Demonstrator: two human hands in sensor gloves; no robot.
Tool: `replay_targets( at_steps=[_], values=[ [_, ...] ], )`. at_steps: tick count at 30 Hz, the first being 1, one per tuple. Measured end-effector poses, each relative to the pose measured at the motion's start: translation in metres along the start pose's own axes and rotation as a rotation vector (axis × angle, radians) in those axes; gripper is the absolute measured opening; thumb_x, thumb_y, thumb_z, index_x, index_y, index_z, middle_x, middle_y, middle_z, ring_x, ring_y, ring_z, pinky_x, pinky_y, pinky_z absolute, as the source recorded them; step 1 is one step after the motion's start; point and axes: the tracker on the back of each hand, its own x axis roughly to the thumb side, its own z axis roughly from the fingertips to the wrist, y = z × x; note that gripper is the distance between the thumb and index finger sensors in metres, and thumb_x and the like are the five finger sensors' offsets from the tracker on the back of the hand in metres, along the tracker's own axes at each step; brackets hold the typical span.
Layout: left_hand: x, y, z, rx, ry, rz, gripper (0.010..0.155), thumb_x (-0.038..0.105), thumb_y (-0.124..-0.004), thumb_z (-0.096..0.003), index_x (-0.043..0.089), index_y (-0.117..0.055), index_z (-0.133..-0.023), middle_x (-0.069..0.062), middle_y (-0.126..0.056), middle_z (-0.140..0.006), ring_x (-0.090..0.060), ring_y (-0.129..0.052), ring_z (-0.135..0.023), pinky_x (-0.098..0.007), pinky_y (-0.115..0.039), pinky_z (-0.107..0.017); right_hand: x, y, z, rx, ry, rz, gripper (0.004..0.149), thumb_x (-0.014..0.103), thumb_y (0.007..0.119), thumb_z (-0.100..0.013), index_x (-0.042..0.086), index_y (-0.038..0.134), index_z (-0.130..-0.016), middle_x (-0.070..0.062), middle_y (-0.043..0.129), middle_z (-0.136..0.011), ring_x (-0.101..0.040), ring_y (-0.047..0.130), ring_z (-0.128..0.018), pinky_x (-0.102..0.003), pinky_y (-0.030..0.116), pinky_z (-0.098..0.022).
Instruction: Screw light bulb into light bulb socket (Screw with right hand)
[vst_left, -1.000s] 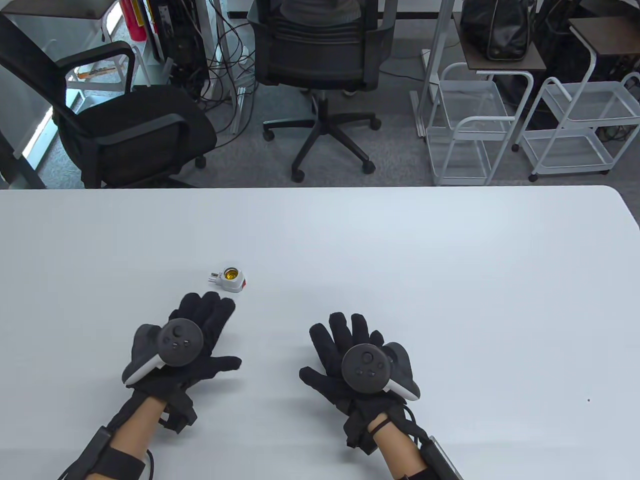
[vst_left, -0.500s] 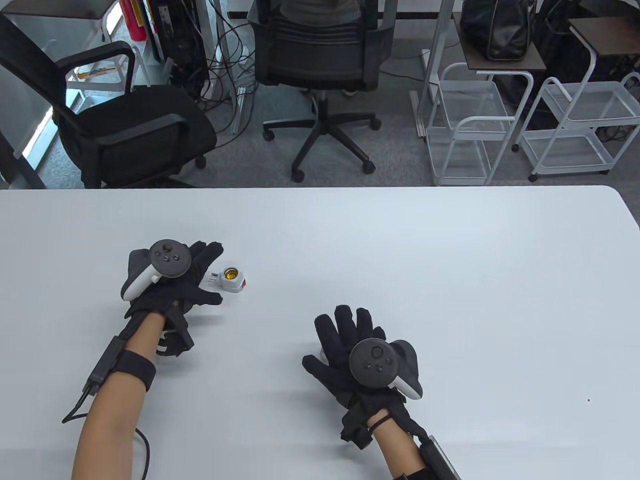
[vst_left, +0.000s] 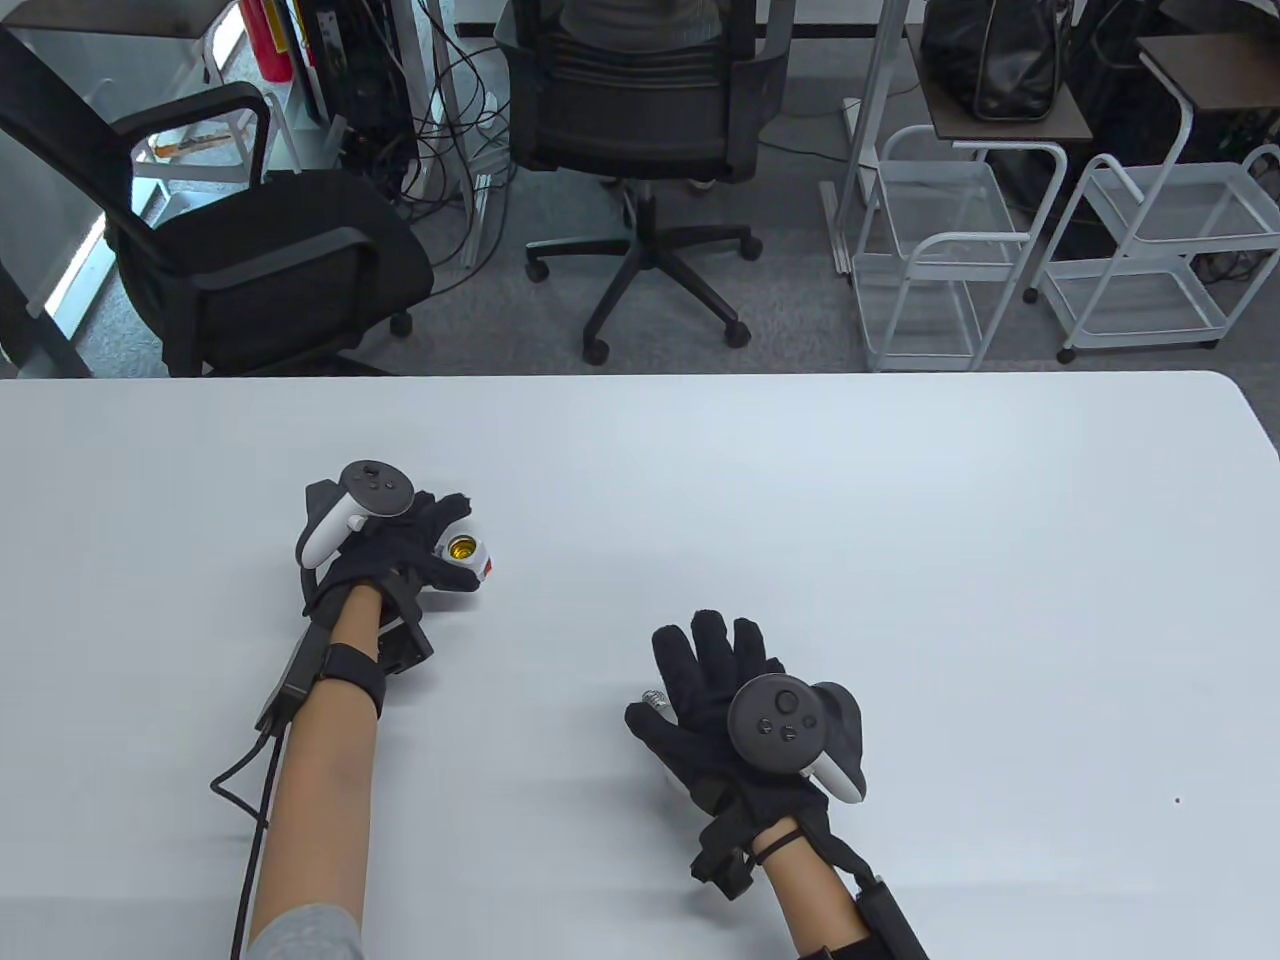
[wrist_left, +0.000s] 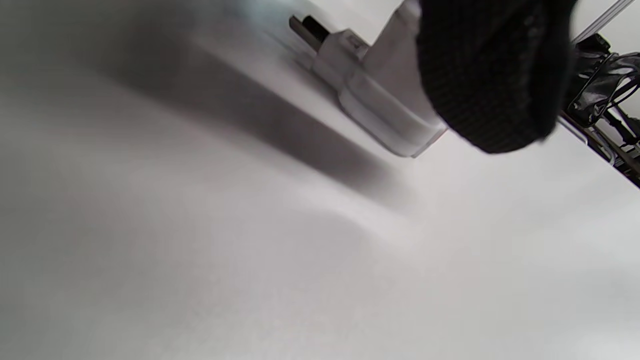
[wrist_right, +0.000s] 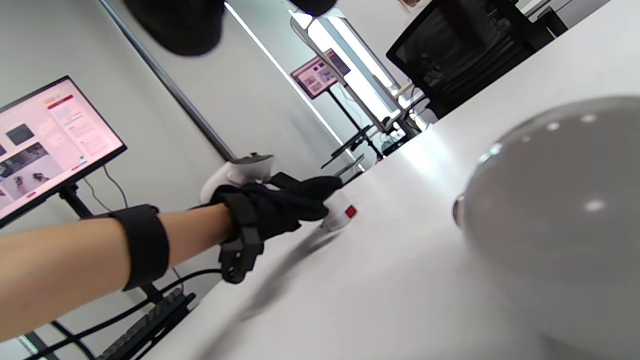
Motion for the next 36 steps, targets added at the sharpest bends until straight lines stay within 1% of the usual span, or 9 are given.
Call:
replay_targets(
  at_steps=[4, 8, 11, 14, 18, 23, 28, 31, 36],
  values=[
    [-0.001, -0.008, -0.003, 0.038, 0.002, 0.040, 0.073, 0.048, -0.087, -0.0467, 0.053, -0.046, -0.107, 0.015, -0.013, -0.127, -0.021, 0.006, -0.116, -0.052, 0.002, -0.082, 0.000, 0.000, 0.000, -0.003, -0.002, 0.000, 0.068, 0.039, 0.060, -0.062, 0.001, 0.028, -0.108, -0.038, 0.007, -0.104, -0.067, -0.006, -0.081, -0.085, 0.006, -0.041],
    [0.003, -0.012, 0.009, 0.201, -0.036, -0.030, 0.073, 0.043, -0.091, -0.0410, 0.037, -0.056, -0.105, 0.012, -0.039, -0.124, -0.026, -0.018, -0.119, -0.056, -0.012, -0.083, -0.003, 0.002, 0.000, 0.005, 0.006, -0.036, 0.068, 0.039, 0.060, -0.062, 0.001, 0.028, -0.108, -0.038, 0.007, -0.104, -0.066, -0.007, -0.080, -0.084, 0.006, -0.041],
    [0.005, -0.013, 0.021, 0.281, -0.072, -0.190, 0.072, 0.048, -0.092, -0.0353, 0.038, -0.064, -0.101, 0.008, -0.056, -0.120, -0.029, -0.034, -0.118, -0.058, -0.023, -0.082, -0.001, 0.002, 0.001, 0.008, 0.001, -0.021, 0.068, 0.039, 0.060, -0.062, 0.001, 0.028, -0.108, -0.038, 0.007, -0.104, -0.066, -0.007, -0.080, -0.084, 0.006, -0.041],
    [0.004, -0.012, 0.039, 0.342, -0.156, -0.161, 0.073, 0.049, -0.092, -0.0350, 0.040, -0.062, -0.101, 0.003, -0.066, -0.118, -0.035, -0.039, -0.117, -0.062, -0.028, -0.080, -0.001, 0.000, 0.001, -0.024, -0.001, -0.017, 0.068, 0.039, 0.061, -0.062, 0.000, 0.029, -0.108, -0.037, 0.005, -0.104, -0.066, -0.007, -0.080, -0.084, 0.006, -0.042],
    [0.003, -0.008, 0.065, 0.283, -0.228, 0.020, 0.073, 0.048, -0.090, -0.0401, 0.042, -0.052, -0.103, -0.002, -0.062, -0.121, -0.038, -0.040, -0.118, -0.064, -0.026, -0.081, -0.002, 0.001, 0.001, -0.006, 0.004, -0.017, 0.068, 0.039, 0.060, -0.062, 0.000, 0.029, -0.108, -0.037, 0.004, -0.104, -0.066, -0.008, -0.080, -0.084, 0.005, -0.042],
    [0.004, -0.007, 0.107, 0.269, -0.389, 0.159, 0.075, 0.053, -0.090, -0.0383, 0.034, -0.054, -0.100, -0.007, -0.082, -0.103, -0.034, -0.082, -0.097, -0.067, -0.050, -0.077, -0.002, 0.003, 0.000, 0.004, 0.010, -0.022, 0.068, 0.038, 0.060, -0.062, 0.000, 0.028, -0.108, -0.036, 0.002, -0.103, -0.066, -0.009, -0.080, -0.084, 0.005, -0.042],
    [0.014, -0.020, 0.155, 0.314, -0.481, 0.029, 0.077, 0.053, -0.092, -0.0369, 0.034, -0.053, -0.101, -0.006, -0.078, -0.102, -0.026, -0.092, -0.081, -0.058, -0.066, -0.072, -0.003, 0.005, 0.000, 0.006, 0.023, -0.026, 0.068, 0.038, 0.060, -0.062, 0.000, 0.029, -0.108, -0.035, 0.000, -0.103, -0.065, -0.009, -0.080, -0.084, 0.005, -0.042],
    [0.016, -0.034, 0.181, 0.404, -0.557, 0.001, 0.079, 0.053, -0.093, -0.0339, 0.030, -0.058, -0.101, -0.005, -0.082, -0.098, -0.020, -0.094, -0.068, -0.052, -0.071, -0.069, -0.004, 0.005, 0.000, 0.013, 0.031, -0.035, 0.068, 0.038, 0.060, -0.062, -0.001, 0.030, -0.108, -0.035, 0.000, -0.103, -0.065, -0.009, -0.080, -0.084, 0.005, -0.042],
    [0.013, -0.062, 0.208, 0.349, -0.586, 0.063, 0.078, 0.050, -0.095, -0.0349, 0.026, -0.062, -0.101, -0.009, -0.084, -0.097, -0.020, -0.095, -0.066, -0.051, -0.073, -0.067, -0.007, 0.006, -0.002, 0.013, 0.048, -0.063, 0.068, 0.037, 0.061, -0.062, -0.003, 0.030, -0.108, -0.035, -0.001, -0.102, -0.065, -0.009, -0.080, -0.084, 0.005, -0.043]
  ],
)
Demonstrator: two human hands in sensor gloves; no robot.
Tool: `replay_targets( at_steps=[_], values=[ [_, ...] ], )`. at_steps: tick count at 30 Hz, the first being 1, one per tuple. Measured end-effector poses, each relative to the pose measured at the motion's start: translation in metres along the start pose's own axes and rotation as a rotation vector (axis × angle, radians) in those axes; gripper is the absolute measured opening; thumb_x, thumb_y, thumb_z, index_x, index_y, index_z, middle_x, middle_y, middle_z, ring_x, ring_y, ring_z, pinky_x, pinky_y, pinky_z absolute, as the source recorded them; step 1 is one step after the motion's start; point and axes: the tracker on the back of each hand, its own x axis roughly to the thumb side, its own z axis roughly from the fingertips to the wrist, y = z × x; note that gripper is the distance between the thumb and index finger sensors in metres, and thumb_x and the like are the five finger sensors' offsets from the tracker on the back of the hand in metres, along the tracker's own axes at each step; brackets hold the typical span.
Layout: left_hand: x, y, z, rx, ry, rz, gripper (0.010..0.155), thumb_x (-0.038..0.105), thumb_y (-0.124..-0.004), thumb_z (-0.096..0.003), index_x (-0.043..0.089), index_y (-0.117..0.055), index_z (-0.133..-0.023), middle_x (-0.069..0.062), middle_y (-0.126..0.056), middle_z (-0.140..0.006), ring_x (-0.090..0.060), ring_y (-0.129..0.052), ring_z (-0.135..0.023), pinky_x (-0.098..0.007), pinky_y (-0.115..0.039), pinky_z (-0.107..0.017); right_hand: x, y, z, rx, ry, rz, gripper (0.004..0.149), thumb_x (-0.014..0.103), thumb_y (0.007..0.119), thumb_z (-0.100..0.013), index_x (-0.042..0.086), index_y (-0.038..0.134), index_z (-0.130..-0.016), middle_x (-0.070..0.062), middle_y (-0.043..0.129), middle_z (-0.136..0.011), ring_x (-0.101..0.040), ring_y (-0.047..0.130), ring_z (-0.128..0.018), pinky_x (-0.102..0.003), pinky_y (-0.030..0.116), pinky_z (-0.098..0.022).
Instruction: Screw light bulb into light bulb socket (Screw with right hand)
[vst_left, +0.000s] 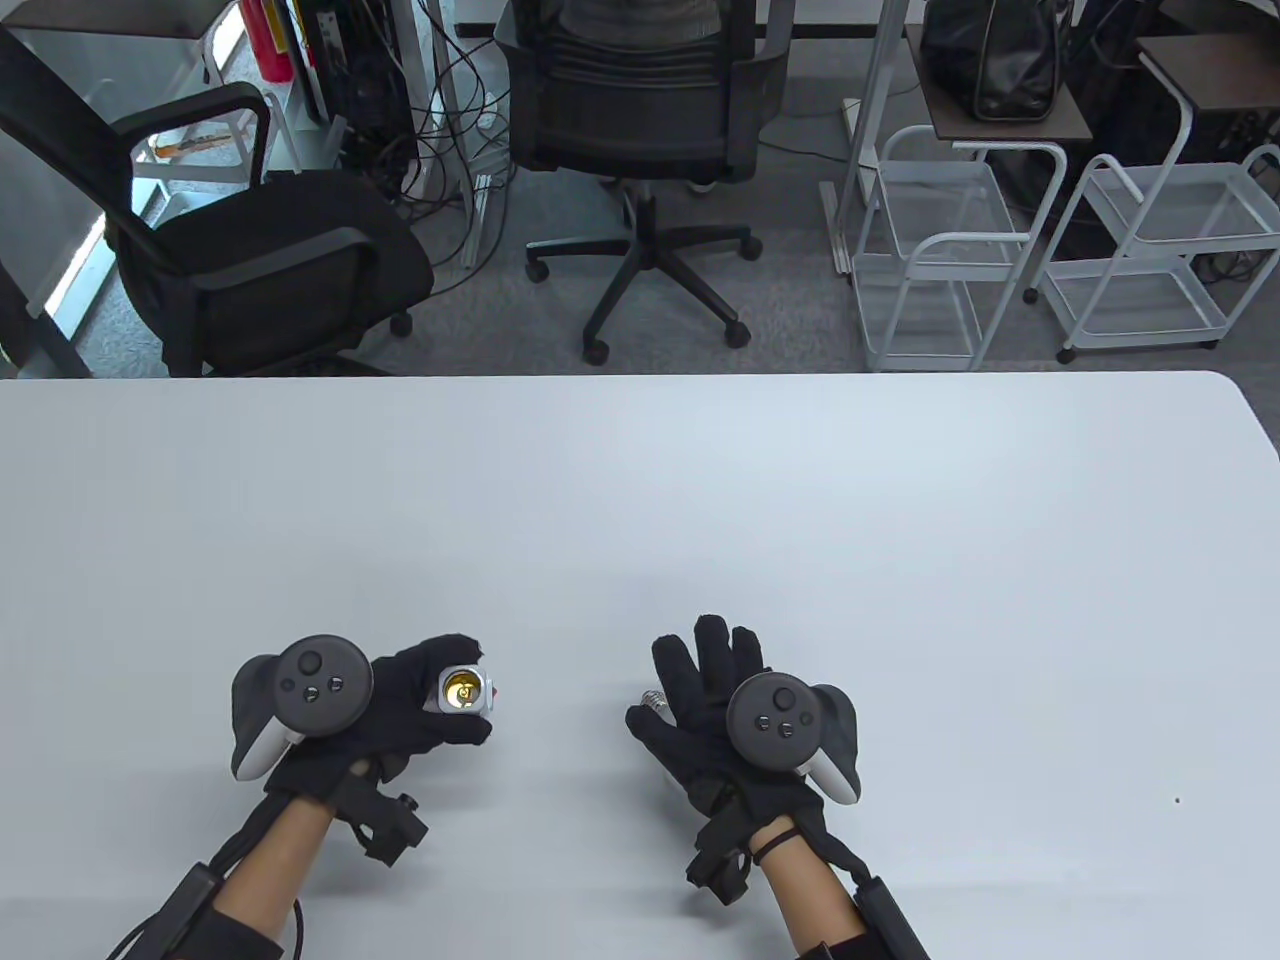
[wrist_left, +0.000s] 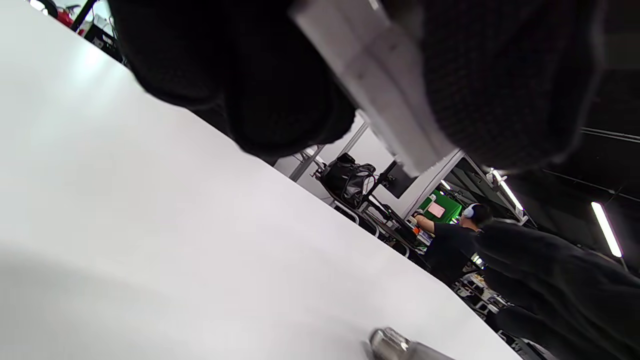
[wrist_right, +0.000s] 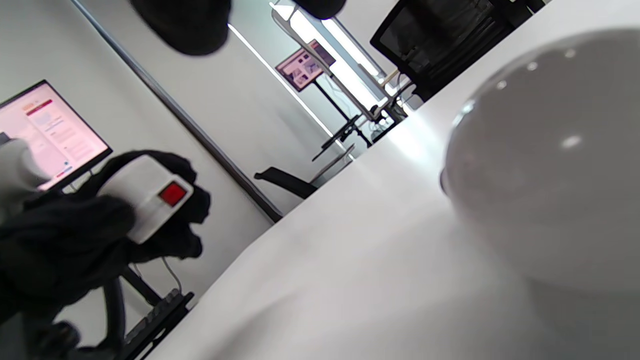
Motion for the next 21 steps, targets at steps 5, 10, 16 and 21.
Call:
replay_targets(
  at_steps=[5, 10, 16, 21],
  values=[
    [0.015, -0.015, 0.017, -0.031, -0.082, 0.007, 0.075, 0.044, -0.097, -0.0365, 0.022, -0.066, -0.102, -0.012, -0.085, -0.097, -0.017, -0.097, -0.063, -0.048, -0.077, -0.065, -0.002, -0.001, 0.000, -0.016, 0.011, -0.014, 0.068, 0.037, 0.061, -0.062, -0.003, 0.031, -0.108, -0.035, -0.001, -0.102, -0.065, -0.009, -0.080, -0.084, 0.005, -0.043],
    [0.014, -0.018, 0.016, -0.010, -0.078, -0.032, 0.075, 0.045, -0.096, -0.0372, 0.024, -0.066, -0.102, -0.010, -0.084, -0.097, -0.015, -0.096, -0.064, -0.046, -0.076, -0.066, -0.006, -0.002, 0.001, -0.026, 0.022, -0.052, 0.068, 0.036, 0.061, -0.062, -0.003, 0.031, -0.108, -0.033, -0.007, -0.101, -0.065, -0.009, -0.080, -0.084, 0.006, -0.042],
    [0.014, -0.015, 0.018, 0.029, -0.080, 0.025, 0.074, 0.045, -0.096, -0.0378, 0.023, -0.066, -0.102, -0.012, -0.084, -0.096, -0.012, -0.096, -0.058, -0.045, -0.078, -0.063, -0.008, -0.003, 0.001, -0.028, 0.036, -0.061, 0.068, 0.036, 0.061, -0.062, -0.003, 0.030, -0.108, -0.032, -0.008, -0.101, -0.066, -0.009, -0.080, -0.084, 0.006, -0.042],
    [0.015, -0.009, 0.023, 0.066, -0.101, -0.023, 0.074, 0.044, -0.096, -0.0377, 0.023, -0.067, -0.102, -0.011, -0.084, -0.096, -0.011, -0.095, -0.057, -0.045, -0.078, -0.063, -0.011, -0.002, 0.000, -0.015, 0.064, -0.079, 0.068, 0.036, 0.062, -0.062, -0.004, 0.030, -0.107, -0.033, -0.007, -0.100, -0.067, -0.007, -0.080, -0.084, 0.010, -0.044]
  ],
)
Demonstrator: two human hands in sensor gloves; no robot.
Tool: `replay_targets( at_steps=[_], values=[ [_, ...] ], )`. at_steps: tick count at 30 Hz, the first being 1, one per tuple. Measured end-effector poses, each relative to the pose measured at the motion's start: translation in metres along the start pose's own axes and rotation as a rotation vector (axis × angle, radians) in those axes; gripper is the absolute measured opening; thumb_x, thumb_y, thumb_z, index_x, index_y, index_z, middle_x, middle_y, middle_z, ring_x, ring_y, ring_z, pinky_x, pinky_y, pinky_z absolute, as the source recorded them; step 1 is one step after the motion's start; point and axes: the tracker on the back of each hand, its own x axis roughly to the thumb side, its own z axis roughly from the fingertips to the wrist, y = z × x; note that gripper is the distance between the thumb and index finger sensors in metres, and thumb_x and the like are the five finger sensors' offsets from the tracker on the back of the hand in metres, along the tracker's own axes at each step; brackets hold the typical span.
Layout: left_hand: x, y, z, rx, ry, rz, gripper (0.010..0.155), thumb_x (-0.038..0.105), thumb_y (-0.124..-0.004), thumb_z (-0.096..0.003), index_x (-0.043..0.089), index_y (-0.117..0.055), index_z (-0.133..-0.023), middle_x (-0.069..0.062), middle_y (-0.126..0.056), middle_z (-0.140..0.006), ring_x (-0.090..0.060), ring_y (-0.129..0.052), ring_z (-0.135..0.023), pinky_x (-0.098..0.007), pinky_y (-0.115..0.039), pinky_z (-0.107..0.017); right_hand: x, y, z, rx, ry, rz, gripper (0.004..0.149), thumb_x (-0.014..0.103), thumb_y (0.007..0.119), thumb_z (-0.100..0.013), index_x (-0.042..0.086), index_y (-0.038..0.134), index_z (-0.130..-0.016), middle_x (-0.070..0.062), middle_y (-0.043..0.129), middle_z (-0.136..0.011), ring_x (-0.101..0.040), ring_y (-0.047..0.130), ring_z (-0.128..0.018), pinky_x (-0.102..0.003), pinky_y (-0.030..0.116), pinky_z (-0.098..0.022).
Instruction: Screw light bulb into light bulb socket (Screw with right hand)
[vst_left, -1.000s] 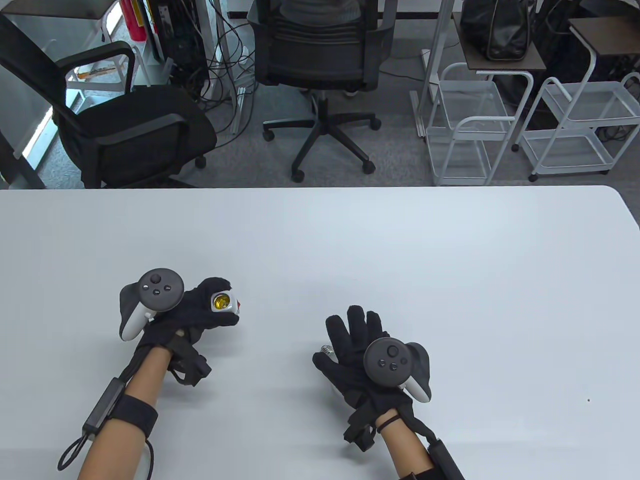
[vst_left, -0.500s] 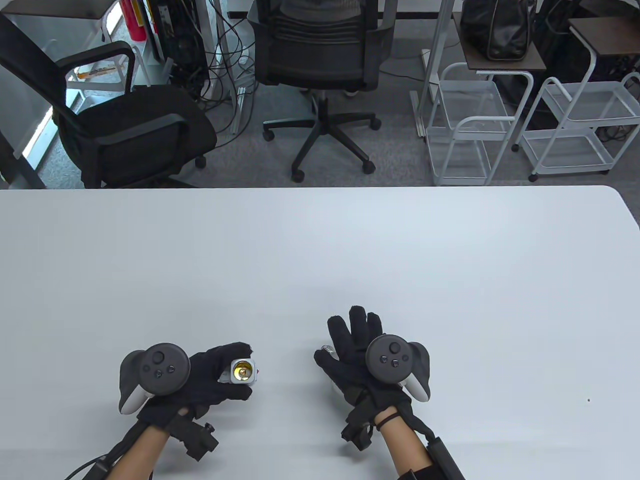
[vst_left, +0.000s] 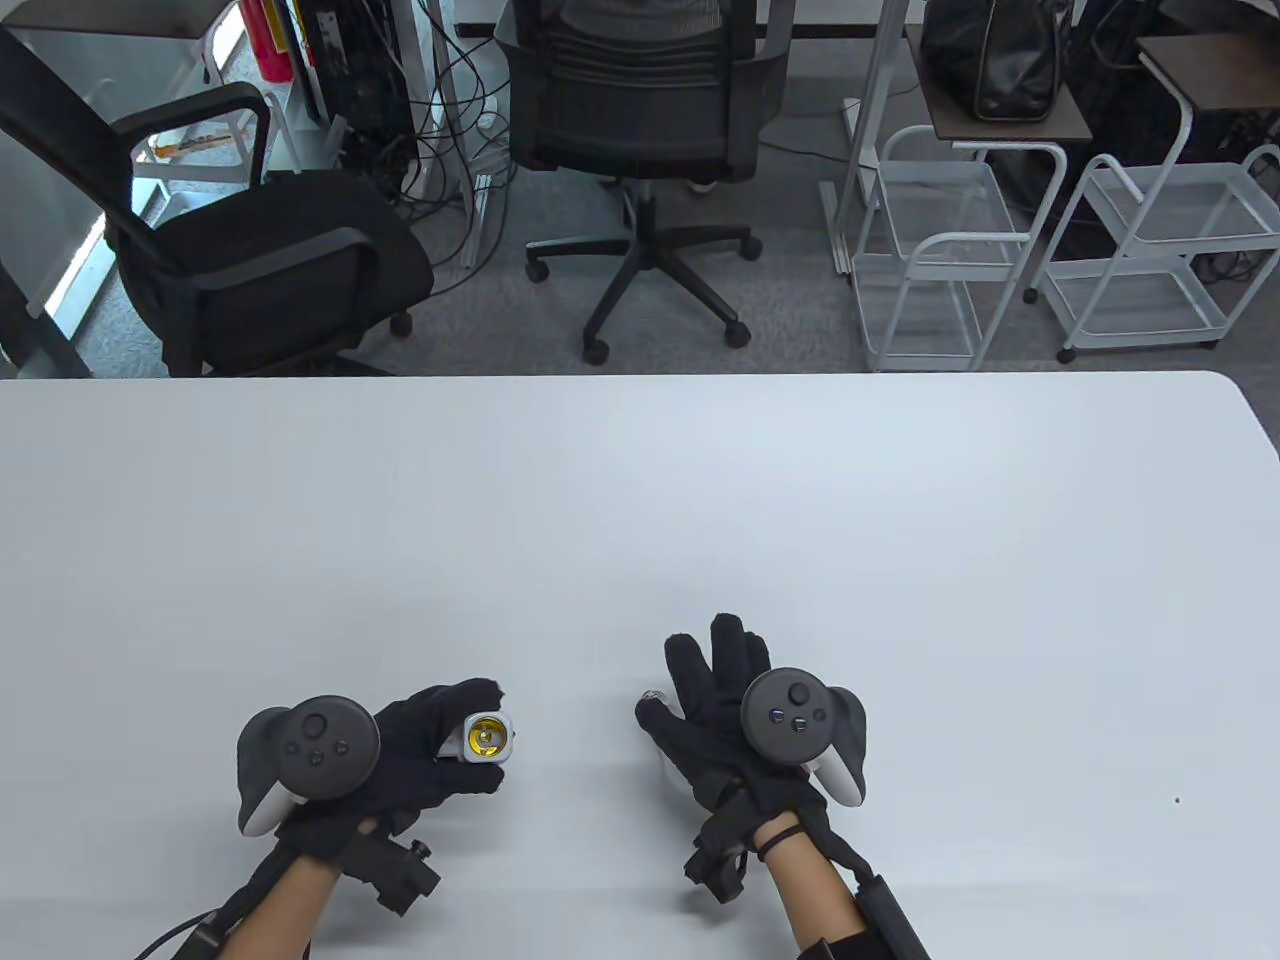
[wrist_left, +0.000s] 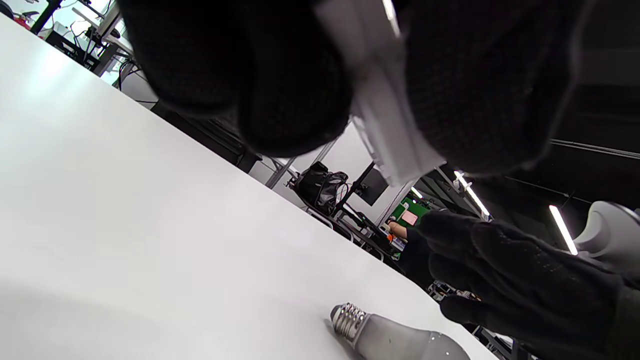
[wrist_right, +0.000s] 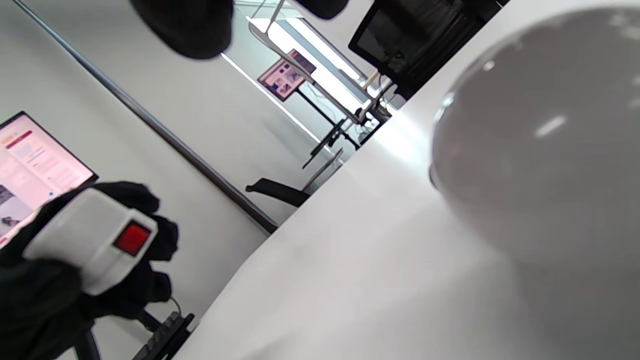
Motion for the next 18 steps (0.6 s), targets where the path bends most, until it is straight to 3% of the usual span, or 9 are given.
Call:
replay_targets(
  at_steps=[5, 8, 12, 18],
  values=[
    [0.000, 0.005, 0.003, 0.034, -0.003, -0.033, 0.074, 0.044, -0.096, -0.0378, 0.023, -0.066, -0.102, -0.012, -0.083, -0.096, -0.011, -0.095, -0.057, -0.045, -0.078, -0.063, -0.004, -0.001, 0.000, -0.005, 0.066, 0.007, 0.069, 0.036, 0.062, -0.062, -0.005, 0.029, -0.107, -0.036, -0.003, -0.100, -0.069, -0.002, -0.079, -0.084, 0.016, -0.045],
    [0.000, 0.005, 0.004, 0.032, -0.005, -0.054, 0.074, 0.044, -0.096, -0.0383, 0.023, -0.066, -0.103, -0.012, -0.083, -0.097, -0.011, -0.095, -0.057, -0.045, -0.077, -0.063, -0.001, -0.004, 0.007, -0.053, 0.188, 0.050, 0.073, 0.035, 0.061, -0.062, -0.010, 0.022, -0.103, -0.049, 0.006, -0.094, -0.078, 0.011, -0.074, -0.087, 0.024, -0.040],
    [0.000, 0.006, 0.005, 0.042, 0.005, -0.076, 0.074, 0.044, -0.095, -0.0385, 0.024, -0.065, -0.103, -0.011, -0.082, -0.097, -0.012, -0.094, -0.057, -0.045, -0.076, -0.063, -0.005, -0.002, 0.010, -0.044, 0.298, 0.059, 0.073, 0.032, 0.062, -0.062, -0.019, 0.026, -0.100, -0.058, 0.019, -0.089, -0.084, 0.024, -0.067, -0.090, 0.029, -0.034],
    [-0.002, 0.005, 0.005, 0.033, 0.021, -0.083, 0.073, 0.043, -0.095, -0.0392, 0.022, -0.066, -0.103, -0.013, -0.082, -0.098, -0.013, -0.094, -0.058, -0.046, -0.076, -0.063, -0.020, 0.014, 0.008, 0.110, 0.411, 0.194, 0.074, 0.030, 0.064, -0.061, -0.027, 0.031, -0.095, -0.062, 0.043, -0.081, -0.087, 0.033, -0.063, -0.090, 0.029, -0.032]
  ],
)
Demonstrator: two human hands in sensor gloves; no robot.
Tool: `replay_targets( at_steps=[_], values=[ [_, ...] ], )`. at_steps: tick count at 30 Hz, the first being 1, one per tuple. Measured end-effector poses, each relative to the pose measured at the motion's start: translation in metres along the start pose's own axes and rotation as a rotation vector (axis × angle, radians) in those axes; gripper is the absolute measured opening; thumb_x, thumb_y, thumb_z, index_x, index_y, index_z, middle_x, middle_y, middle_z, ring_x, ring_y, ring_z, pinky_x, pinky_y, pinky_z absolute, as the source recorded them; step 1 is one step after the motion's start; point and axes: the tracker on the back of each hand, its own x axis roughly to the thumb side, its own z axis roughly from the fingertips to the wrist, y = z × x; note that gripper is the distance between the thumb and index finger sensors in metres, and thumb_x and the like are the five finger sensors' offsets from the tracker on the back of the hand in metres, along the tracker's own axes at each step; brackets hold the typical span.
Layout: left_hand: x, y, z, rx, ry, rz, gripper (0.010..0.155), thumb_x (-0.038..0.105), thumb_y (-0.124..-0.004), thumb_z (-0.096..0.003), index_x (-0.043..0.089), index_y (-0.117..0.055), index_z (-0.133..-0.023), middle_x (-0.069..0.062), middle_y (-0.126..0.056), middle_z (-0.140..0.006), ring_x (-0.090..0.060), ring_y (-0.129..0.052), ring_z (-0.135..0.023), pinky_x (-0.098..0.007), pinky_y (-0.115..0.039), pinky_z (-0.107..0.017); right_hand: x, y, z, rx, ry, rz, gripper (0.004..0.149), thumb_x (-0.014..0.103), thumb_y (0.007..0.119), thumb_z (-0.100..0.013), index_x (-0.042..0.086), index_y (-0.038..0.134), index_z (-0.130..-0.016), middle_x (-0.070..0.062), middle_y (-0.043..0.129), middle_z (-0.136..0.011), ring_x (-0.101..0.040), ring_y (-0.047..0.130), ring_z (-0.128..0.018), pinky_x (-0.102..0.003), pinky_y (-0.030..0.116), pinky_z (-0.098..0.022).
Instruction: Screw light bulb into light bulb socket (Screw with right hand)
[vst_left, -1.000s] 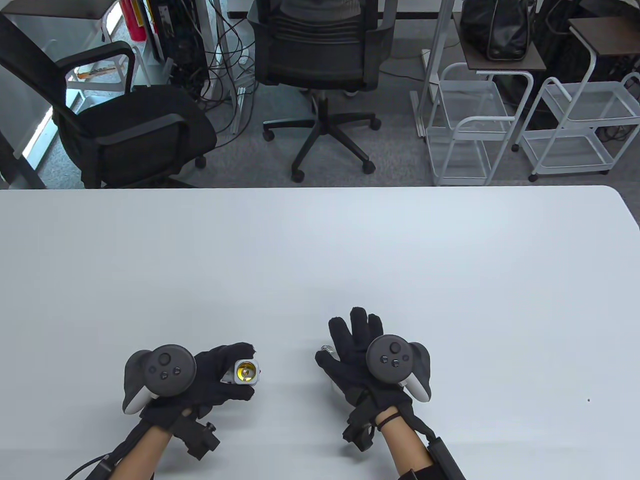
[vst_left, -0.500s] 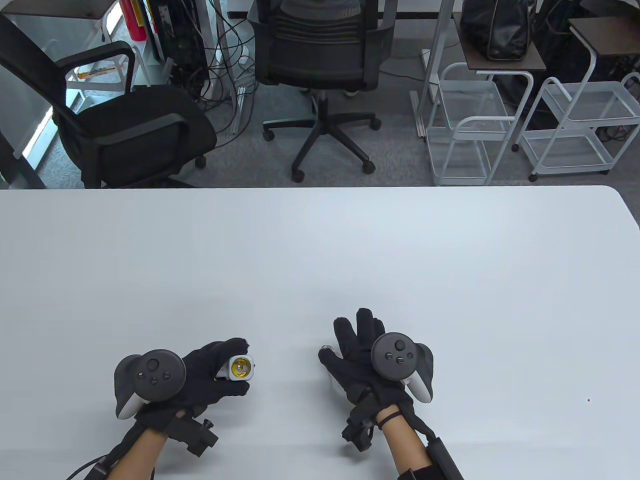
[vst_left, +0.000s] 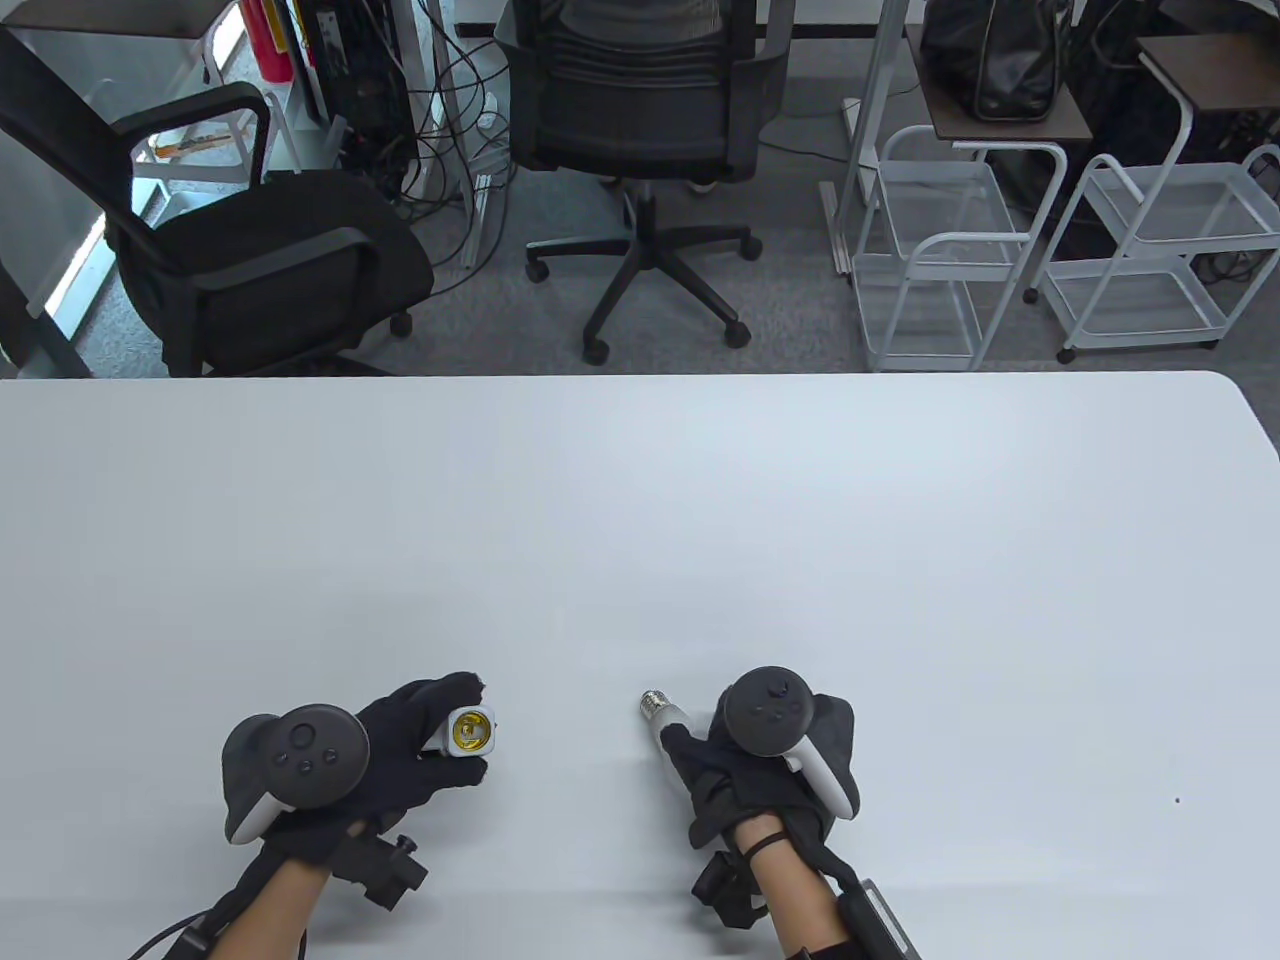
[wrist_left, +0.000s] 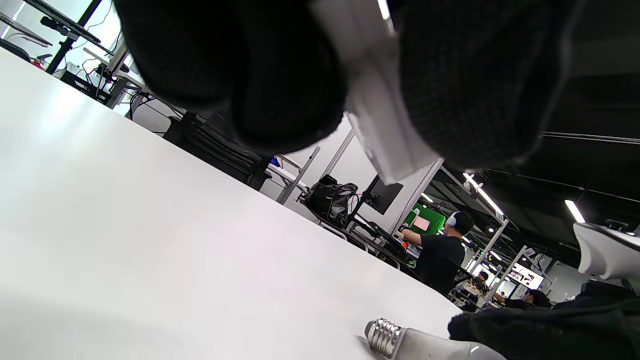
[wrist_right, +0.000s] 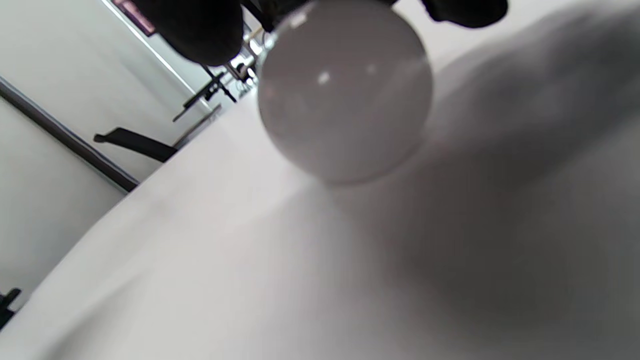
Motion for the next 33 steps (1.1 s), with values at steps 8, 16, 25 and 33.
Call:
replay_targets(
  at_steps=[8, 16, 25, 33],
  values=[
    [-0.004, -0.003, -0.001, -0.028, 0.026, 0.012, 0.073, 0.043, -0.094, -0.0397, 0.021, -0.066, -0.103, -0.014, -0.082, -0.097, -0.013, -0.094, -0.057, -0.046, -0.076, -0.063, 0.007, 0.012, -0.005, -0.048, -0.017, 0.083, 0.073, 0.026, 0.075, -0.057, -0.023, 0.036, -0.093, -0.061, 0.051, -0.076, -0.086, 0.040, -0.061, -0.090, 0.039, -0.032],
    [-0.004, -0.003, -0.001, -0.040, 0.038, 0.002, 0.073, 0.043, -0.095, -0.0398, 0.020, -0.066, -0.103, -0.014, -0.082, -0.097, -0.013, -0.094, -0.057, -0.046, -0.076, -0.062, 0.002, -0.001, -0.002, -0.120, -0.018, 0.060, 0.069, 0.026, 0.078, -0.054, -0.014, 0.038, -0.095, -0.051, 0.057, -0.075, -0.079, 0.059, -0.061, -0.086, 0.054, -0.033],
    [-0.007, -0.003, -0.002, -0.041, 0.060, -0.037, 0.073, 0.041, -0.094, -0.0418, 0.018, -0.065, -0.104, -0.016, -0.080, -0.098, -0.015, -0.094, -0.057, -0.048, -0.075, -0.062, 0.016, -0.020, 0.001, -0.307, -0.034, 0.150, 0.067, 0.025, 0.080, -0.053, -0.010, 0.042, -0.097, -0.048, 0.051, -0.080, -0.060, 0.080, -0.054, -0.062, 0.079, -0.032],
    [-0.007, -0.004, -0.003, -0.033, 0.074, -0.116, 0.072, 0.039, -0.095, -0.0431, 0.016, -0.065, -0.104, -0.020, -0.080, -0.097, -0.017, -0.096, -0.057, -0.050, -0.076, -0.060, 0.043, -0.032, -0.002, -0.384, -0.093, 0.121, 0.065, 0.028, 0.076, -0.055, 0.000, 0.038, -0.101, -0.047, 0.054, -0.084, -0.053, 0.081, -0.051, -0.058, 0.076, -0.029]
  ],
)
